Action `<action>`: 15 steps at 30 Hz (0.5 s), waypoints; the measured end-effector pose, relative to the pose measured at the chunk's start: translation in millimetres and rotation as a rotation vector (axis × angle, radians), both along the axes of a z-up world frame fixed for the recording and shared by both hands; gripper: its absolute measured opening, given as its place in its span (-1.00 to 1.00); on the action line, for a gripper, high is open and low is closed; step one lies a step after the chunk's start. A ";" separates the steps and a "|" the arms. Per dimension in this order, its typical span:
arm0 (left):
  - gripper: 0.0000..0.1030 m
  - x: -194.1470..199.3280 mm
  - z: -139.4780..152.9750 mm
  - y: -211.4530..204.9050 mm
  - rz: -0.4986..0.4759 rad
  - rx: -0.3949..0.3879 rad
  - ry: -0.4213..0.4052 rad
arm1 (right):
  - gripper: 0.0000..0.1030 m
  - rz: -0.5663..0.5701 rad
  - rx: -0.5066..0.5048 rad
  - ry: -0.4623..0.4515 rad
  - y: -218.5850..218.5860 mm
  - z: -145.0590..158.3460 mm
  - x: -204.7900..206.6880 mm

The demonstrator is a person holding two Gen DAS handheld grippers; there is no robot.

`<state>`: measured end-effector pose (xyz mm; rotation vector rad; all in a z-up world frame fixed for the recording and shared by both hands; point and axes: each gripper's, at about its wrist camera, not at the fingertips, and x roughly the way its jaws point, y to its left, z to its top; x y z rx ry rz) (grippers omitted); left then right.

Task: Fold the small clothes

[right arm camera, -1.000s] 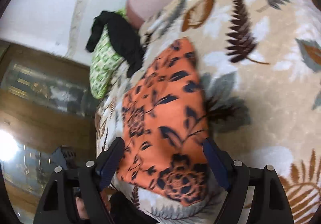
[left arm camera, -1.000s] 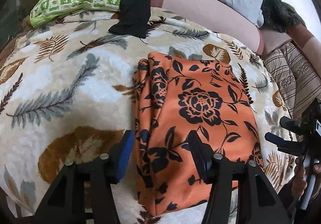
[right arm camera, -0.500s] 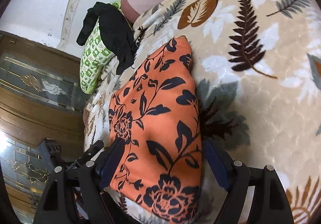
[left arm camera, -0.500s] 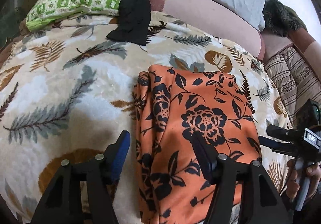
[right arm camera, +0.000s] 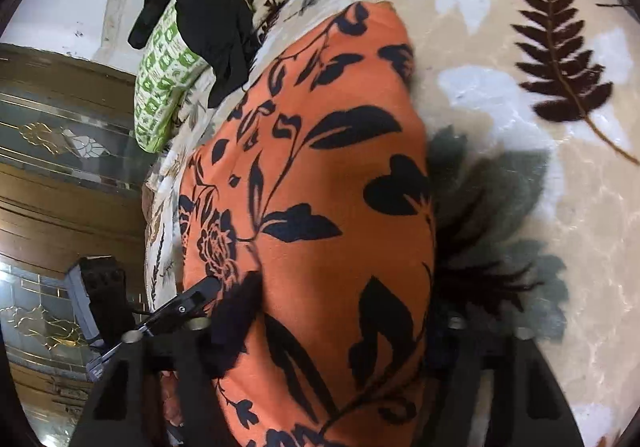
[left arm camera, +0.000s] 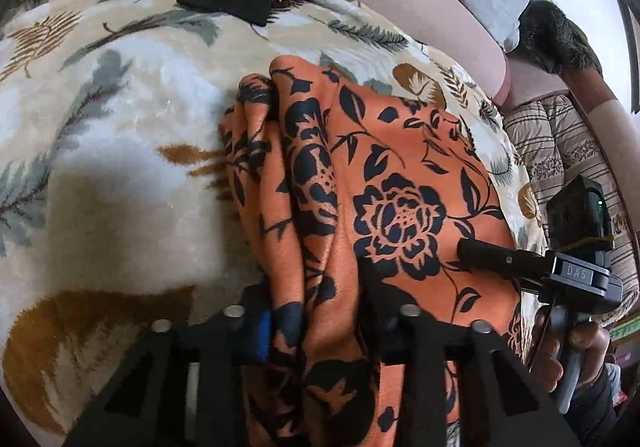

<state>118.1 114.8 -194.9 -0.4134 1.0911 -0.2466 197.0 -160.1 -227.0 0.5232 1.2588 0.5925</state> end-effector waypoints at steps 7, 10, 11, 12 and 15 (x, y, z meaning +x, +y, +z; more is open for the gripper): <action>-0.46 -20.7 59.4 -31.0 -0.044 0.049 -0.142 | -0.11 0.014 -0.031 -0.130 -5.2 50.7 -26.3; -0.46 -22.2 90.7 -49.3 -0.071 0.063 -0.212 | -0.12 0.000 -0.028 -0.181 -20.5 75.4 -36.5; -0.45 -21.2 101.2 -56.5 -0.082 0.068 -0.234 | -0.12 -0.011 -0.021 -0.202 -29.0 86.2 -39.2; -0.45 -19.6 110.8 -63.4 -0.093 0.071 -0.253 | -0.12 -0.021 -0.016 -0.222 -37.5 96.2 -40.8; -0.45 -9.6 130.4 -80.7 -0.112 0.068 -0.285 | -0.12 -0.047 -0.012 -0.275 -63.0 125.6 -40.5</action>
